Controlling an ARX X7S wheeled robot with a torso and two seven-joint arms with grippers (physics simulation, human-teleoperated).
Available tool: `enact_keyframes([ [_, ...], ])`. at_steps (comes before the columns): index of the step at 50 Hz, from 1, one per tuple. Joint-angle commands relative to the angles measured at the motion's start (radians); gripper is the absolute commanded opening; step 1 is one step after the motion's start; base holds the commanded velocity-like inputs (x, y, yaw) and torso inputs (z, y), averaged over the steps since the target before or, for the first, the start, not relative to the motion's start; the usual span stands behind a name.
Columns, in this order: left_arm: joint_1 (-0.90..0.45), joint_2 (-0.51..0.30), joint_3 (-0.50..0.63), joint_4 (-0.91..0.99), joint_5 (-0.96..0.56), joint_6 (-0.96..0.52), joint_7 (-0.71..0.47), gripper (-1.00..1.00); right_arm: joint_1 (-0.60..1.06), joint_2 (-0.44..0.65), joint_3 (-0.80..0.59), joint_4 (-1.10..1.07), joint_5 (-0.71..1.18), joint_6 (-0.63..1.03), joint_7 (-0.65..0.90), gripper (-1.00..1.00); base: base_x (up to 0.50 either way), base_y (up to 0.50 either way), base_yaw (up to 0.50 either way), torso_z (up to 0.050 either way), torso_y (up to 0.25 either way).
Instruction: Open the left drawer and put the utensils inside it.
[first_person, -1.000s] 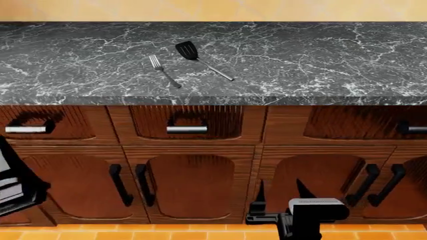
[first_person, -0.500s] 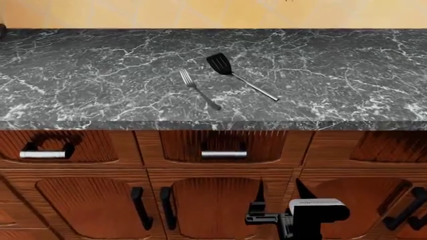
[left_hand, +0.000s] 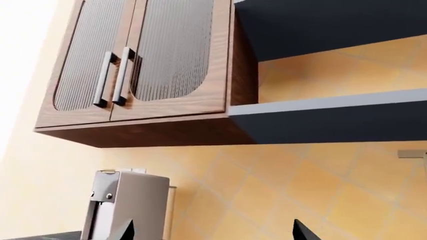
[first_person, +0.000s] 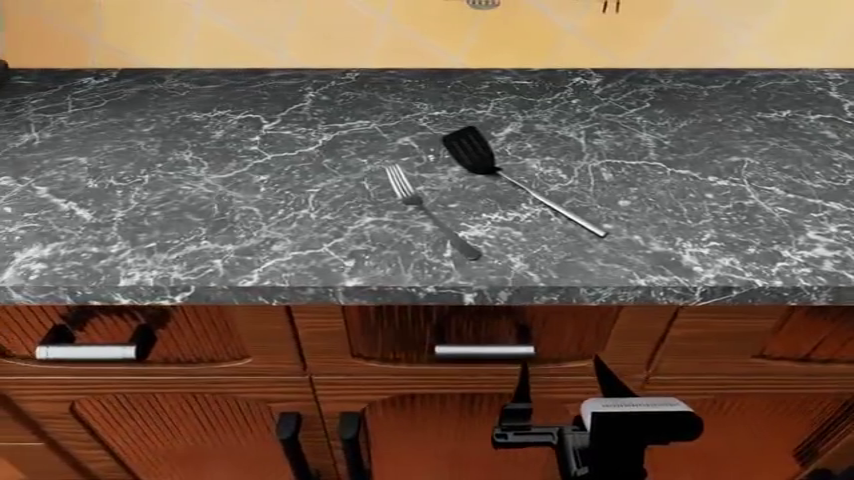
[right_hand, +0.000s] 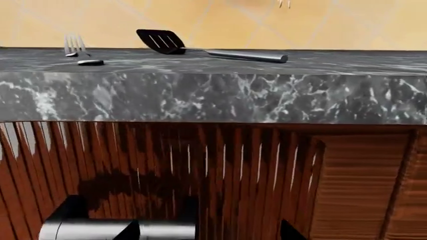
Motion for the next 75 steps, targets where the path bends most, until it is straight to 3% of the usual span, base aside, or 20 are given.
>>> enact_keyframes([
  [1, 0.004, 0.015, -0.012, 0.0, -0.007, 0.004, 0.013, 1.0, 0.0, 0.007, -0.012, 0.0, 0.001, -0.004, 0.007, 1.0, 0.0, 0.5, 0.0, 0.0, 0.0],
  [21, 0.004, -0.005, -0.001, 0.0, -0.003, 0.004, -0.008, 1.0, 0.009, 0.008, -0.013, 0.01, 0.043, 0.013, 0.017, 1.0, 0.0, 0.33, 0.0, 0.0, 0.0],
  [26, 0.004, -0.01, 0.003, 0.0, 0.001, 0.001, -0.013, 1.0, 0.037, -0.01, 0.041, 0.001, 0.2, 0.159, 0.011, 1.0, 0.0, 0.0, 0.0, 0.0, 0.0],
  [30, 0.004, -0.003, -0.001, 0.0, -0.004, 0.001, -0.01, 1.0, 0.062, -0.061, 0.267, 0.095, 0.777, 0.308, -0.175, 1.0, 0.0, 0.0, 0.0, 0.0, 0.0],
  [33, 0.004, 0.002, -0.006, 0.0, -0.006, 0.0, -0.005, 1.0, 0.07, -0.064, 0.304, 0.122, 0.886, 0.351, -0.19, 1.0, 0.0, 0.0, 0.0, 0.0, 0.0],
  [51, 0.004, 0.012, -0.013, 0.0, -0.01, 0.0, 0.005, 1.0, 0.088, -0.044, 0.319, 0.165, 1.106, 0.469, -0.258, 1.0, 0.0, 0.0, 0.0, 0.0, 0.0],
  [75, 0.004, 0.024, -0.019, 0.0, -0.01, 0.001, 0.017, 1.0, 0.103, -0.018, 0.33, 0.198, 1.214, 0.511, -0.278, 1.0, 0.0, 0.0, 0.0, 0.0, 0.0],
])
